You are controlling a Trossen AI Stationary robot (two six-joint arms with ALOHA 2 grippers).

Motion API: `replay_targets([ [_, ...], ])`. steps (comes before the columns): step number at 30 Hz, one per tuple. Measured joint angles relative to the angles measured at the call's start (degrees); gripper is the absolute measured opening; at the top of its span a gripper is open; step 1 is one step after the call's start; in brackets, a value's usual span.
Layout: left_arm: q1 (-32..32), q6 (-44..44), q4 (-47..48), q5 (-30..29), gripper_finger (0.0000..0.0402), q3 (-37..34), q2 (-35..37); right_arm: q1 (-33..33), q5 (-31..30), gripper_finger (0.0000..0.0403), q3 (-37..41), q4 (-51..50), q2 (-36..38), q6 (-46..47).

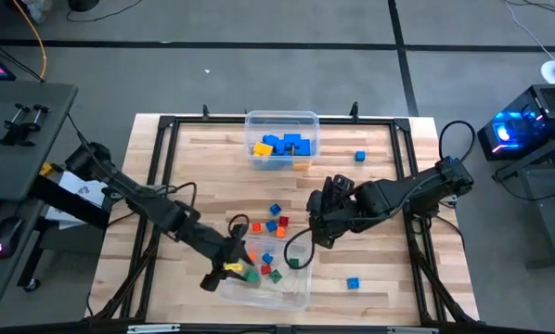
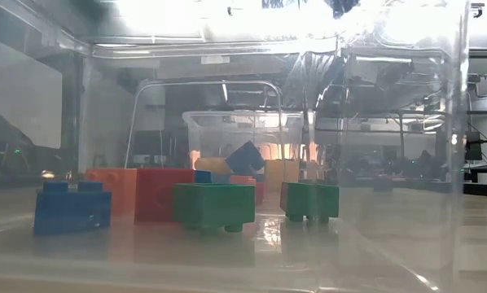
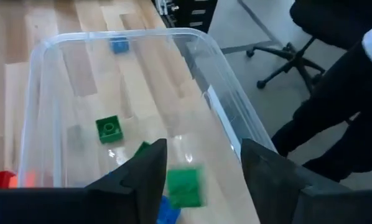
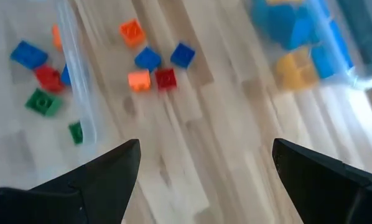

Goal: Sort blocks by size
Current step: Put the bottom right blue game piece into the bottom transparent bin

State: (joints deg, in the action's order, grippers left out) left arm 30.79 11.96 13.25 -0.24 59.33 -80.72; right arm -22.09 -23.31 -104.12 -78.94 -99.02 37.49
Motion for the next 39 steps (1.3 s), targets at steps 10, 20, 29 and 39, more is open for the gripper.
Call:
replay_targets([
  [10, -10.53, -3.74, 24.51, 0.73, 0.0226, 6.16, 4.99, -10.29, 15.88, 0.0359, 7.92, -7.05, 1.16, 27.49],
  [20, -22.54, -6.18, 16.78, -3.06, 0.0227, 2.57, 19.42, -24.03, 27.46, 0.0359, 35.74, 32.75, 1.77, 79.72],
  [29, -23.84, -5.34, 15.53, -4.09, 0.0227, 1.66, 20.89, -20.32, 27.44, 0.0359, 39.26, 27.69, 0.74, 85.42],
  [39, -22.36, -3.15, 17.30, -7.35, 0.0227, 1.66, 20.79, -18.03, 33.44, 0.0352, 39.32, 29.82, -2.55, 80.53],
])
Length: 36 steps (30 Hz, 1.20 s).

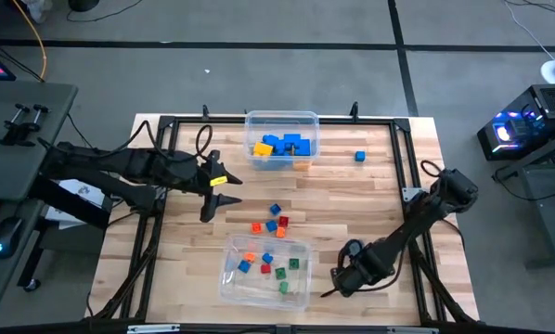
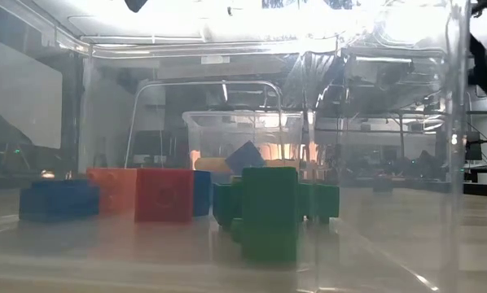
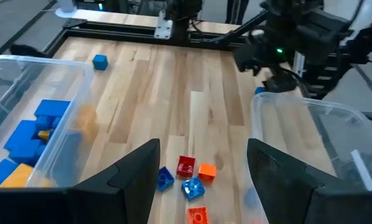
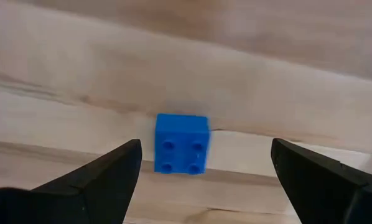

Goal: Sort blocks by size
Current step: Put the bottom right blue game piece into the bottom transparent bin

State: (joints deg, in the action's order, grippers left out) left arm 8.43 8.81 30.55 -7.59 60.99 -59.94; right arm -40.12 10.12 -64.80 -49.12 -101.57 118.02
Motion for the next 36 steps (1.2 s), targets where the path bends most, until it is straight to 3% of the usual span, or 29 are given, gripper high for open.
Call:
replay_targets([
  [13, -0.02, 0.07, 0.71, -3.31, 0.0227, 0.00, -0.03, 0.37, 0.48, 0.0285, -0.06, 6.72, -5.58, -0.66],
  [19, -0.04, 0.19, 0.02, -3.15, 0.0227, 0.00, 0.25, 0.37, 0.77, 0.0198, -1.01, 5.23, -5.64, -4.37],
  [22, -0.04, -0.34, -2.35, -0.74, 0.0227, 1.32, 1.83, 0.29, 1.08, 0.0136, -4.42, -1.32, -5.50, -9.14],
  [24, -0.05, -2.20, -3.51, -0.85, 0.0227, 2.57, 3.42, 0.28, 0.83, 0.0131, -7.74, -7.26, -4.38, -12.38],
  [27, -0.24, -4.81, -5.01, -4.70, 0.0227, 3.13, 6.13, 0.93, -4.80, 0.0131, -13.46, -18.43, -1.40, -15.81],
  [30, -0.65, -5.96, -5.25, -10.25, 0.0227, 3.14, 8.47, 2.10, -17.41, 0.0131, -19.67, -23.65, 2.12, -18.98],
  [33, -1.37, -4.74, -4.88, -12.16, 0.0227, 3.02, 9.73, 3.75, -31.50, 0.0131, -25.04, -21.67, 4.36, -25.12],
  [36, -1.40, -2.50, -4.55, -12.16, 0.0227, 2.24, 10.05, 6.24, -34.27, 0.0131, -28.27, -11.25, 4.27, -39.68],
])
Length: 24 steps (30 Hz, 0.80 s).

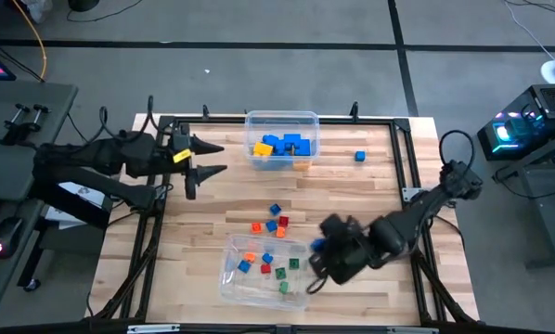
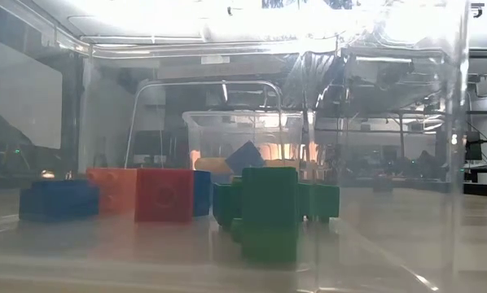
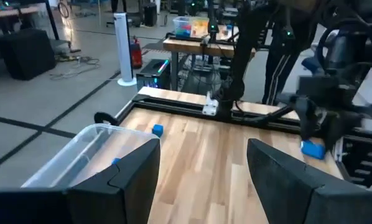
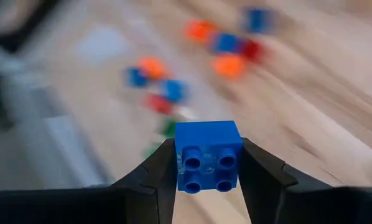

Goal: Sort blocks by size
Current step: Put the bottom right blue game piece into the bottom transparent bin, then put the small blue game piece into the bottom transparent bin

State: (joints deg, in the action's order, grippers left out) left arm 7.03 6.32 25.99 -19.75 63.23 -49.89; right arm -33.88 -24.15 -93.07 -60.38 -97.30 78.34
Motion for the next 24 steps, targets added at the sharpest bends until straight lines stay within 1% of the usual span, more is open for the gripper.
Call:
replay_targets([
  [3, 0.13, 2.37, -0.18, 0.09, 0.0227, -1.25, -0.09, 2.25, 6.07, 0.0131, -0.16, 13.51, -1.99, -14.02],
  [4, 0.17, 3.24, -0.26, 0.08, 0.0227, -1.69, -0.40, 2.79, 8.01, 0.0131, -0.16, 16.58, -2.93, -17.69],
  [6, 0.17, 4.76, -0.32, 0.22, 0.0227, -2.32, -0.96, 3.69, 10.45, 0.0138, -0.15, 19.53, -4.52, -22.66],
  [8, 0.17, 5.55, 0.01, 0.30, 0.0227, -2.41, -1.80, 4.41, 11.13, 0.0164, -0.13, 19.69, -5.23, -24.32],
  [12, 0.15, 5.13, -0.28, 1.57, 0.0227, -2.39, -2.97, 5.72, 11.06, 0.0240, -0.13, 19.57, -5.18, -26.59],
  [14, 0.11, 5.11, -0.24, 1.80, 0.0227, -2.37, -3.80, 6.04, 11.01, 0.0270, -0.71, 19.02, -5.07, -28.13],
  [16, -0.03, 4.63, -0.27, 2.30, 0.0227, -2.37, -4.82, 6.34, 11.35, 0.0292, -2.16, 18.82, -5.00, -29.23],
  [19, -1.75, 4.74, 0.13, 5.82, 0.0227, -0.89, -8.40, 6.87, 11.66, 0.0303, -6.00, 14.59, -4.89, -29.74],
  [21, -3.92, 6.81, 3.99, 7.16, 0.0227, 2.04, -13.34, 6.89, 8.35, 0.0304, -9.70, 8.98, -4.89, -30.03],
  [24, -7.44, 6.35, 14.04, 8.71, 0.0227, 7.33, -23.22, 6.87, 1.56, 0.0305, -16.12, -1.52, -4.80, -29.12],
])
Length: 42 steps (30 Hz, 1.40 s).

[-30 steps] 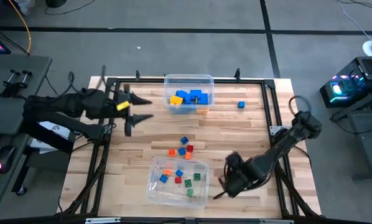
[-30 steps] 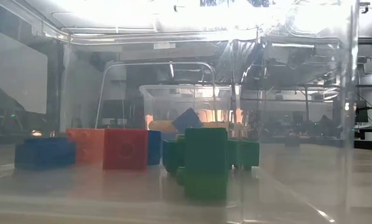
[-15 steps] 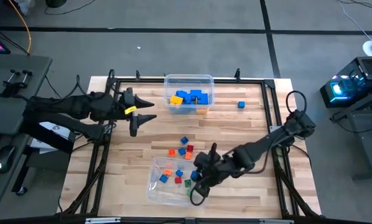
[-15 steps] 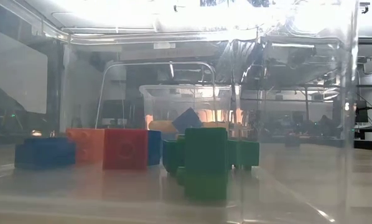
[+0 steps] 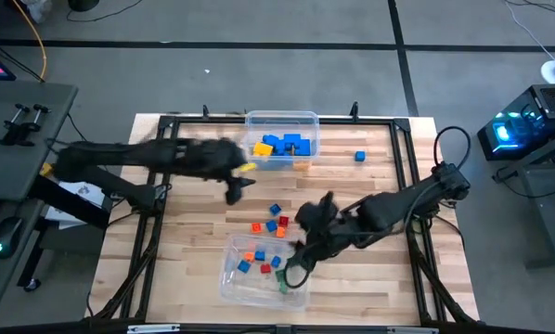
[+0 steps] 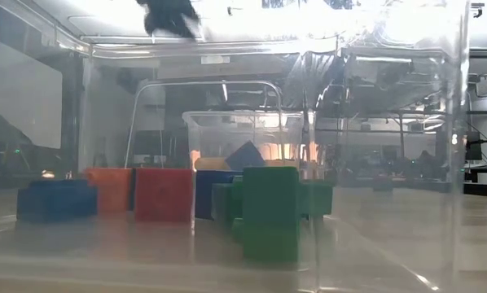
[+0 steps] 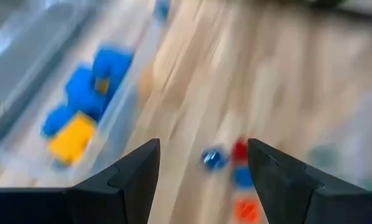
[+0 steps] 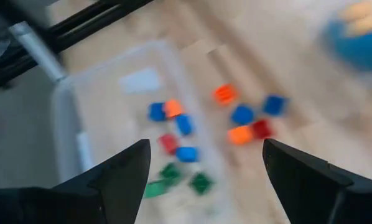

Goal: Sort blocks by size
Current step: Put the small blue game piece into the bottom transparent bin

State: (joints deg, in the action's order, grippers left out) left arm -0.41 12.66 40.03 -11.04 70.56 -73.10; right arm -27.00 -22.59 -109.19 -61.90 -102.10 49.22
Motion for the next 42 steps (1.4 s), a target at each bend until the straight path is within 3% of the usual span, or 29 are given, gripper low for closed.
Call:
replay_targets([
  [6, -4.43, 3.57, 7.24, 7.07, 0.0227, 6.71, -18.34, -0.07, -8.63, 0.0306, -8.92, -14.27, 0.04, 4.71],
  [8, -4.93, 6.22, 6.27, 10.11, 0.0227, 7.40, -23.11, -0.07, -10.15, 0.0306, -9.80, -15.41, 0.09, 5.72],
  [14, -4.18, 12.61, 3.49, 11.52, 0.0227, 8.07, -33.44, -0.07, -9.94, 0.0306, -8.61, -15.35, 0.04, 7.27],
  [28, -1.55, 16.95, -3.74, 13.02, 0.0227, 8.21, -40.58, -0.13, -8.44, 0.0307, -6.16, -15.51, -0.24, 9.81],
  [35, -0.11, 18.80, -4.89, 7.44, 0.0227, 8.14, -43.28, -0.13, -8.46, 0.0307, -6.14, -15.62, -0.24, 8.88],
  [42, 0.49, 18.10, -5.48, 7.08, 0.0220, 8.14, -43.39, -0.13, -8.48, 0.0307, -6.14, -15.64, -0.24, 7.31],
])
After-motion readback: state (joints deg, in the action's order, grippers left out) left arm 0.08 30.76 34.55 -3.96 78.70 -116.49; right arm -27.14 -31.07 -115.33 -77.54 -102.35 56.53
